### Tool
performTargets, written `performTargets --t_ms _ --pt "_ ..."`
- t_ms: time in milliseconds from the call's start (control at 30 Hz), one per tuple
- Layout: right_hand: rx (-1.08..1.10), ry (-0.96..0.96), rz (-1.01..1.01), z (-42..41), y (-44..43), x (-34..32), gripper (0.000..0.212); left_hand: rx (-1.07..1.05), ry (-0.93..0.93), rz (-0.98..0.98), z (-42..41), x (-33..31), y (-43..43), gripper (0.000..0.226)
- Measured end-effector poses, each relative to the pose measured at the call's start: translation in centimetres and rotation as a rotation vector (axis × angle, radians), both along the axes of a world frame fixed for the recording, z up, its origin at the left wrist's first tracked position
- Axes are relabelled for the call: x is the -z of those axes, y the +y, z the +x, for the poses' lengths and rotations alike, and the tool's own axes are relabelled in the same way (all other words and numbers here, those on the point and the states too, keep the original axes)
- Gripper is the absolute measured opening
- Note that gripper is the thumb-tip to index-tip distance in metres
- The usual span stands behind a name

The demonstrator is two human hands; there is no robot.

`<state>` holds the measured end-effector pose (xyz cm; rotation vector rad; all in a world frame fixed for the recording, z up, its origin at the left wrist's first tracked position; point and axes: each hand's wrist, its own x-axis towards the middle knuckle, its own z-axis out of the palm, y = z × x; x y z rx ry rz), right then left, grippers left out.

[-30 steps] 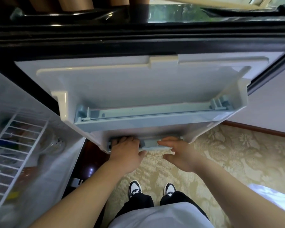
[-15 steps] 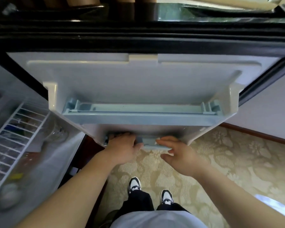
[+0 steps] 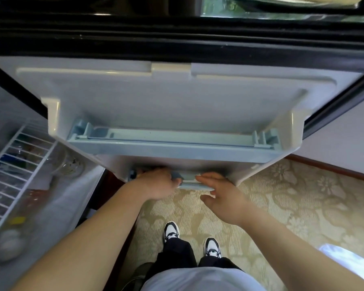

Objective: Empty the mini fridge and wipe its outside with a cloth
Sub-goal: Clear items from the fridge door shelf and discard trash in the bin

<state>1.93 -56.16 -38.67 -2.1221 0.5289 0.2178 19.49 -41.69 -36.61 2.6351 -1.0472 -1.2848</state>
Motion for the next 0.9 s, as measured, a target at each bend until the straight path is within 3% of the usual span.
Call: performTargets --t_ms 200,467,633,900 --pt "0.045 -0.032 -0.018 0.5 0.0 -0.3 0.051 0.023 -0.074 -0.061 0.0 0.2 0.5 0.038" --pt "0.059 -0.044 -0.011 0.4 0.1 -1.7 0.049 -0.042 -0.21 -0.53 -0.5 1.4 3.1 0.016" --pt "0.154 -0.101 -0.003 1.0 0.3 -3.6 0.033 -0.052 -0.255 -0.724 -1.5 0.5 3.4 0.012" --pt "0.108 -0.224 0.022 0.7 0.4 -5.2 0.018 -0.276 -0.155 -0.74 -4.9 -1.9 6.0 0.008"
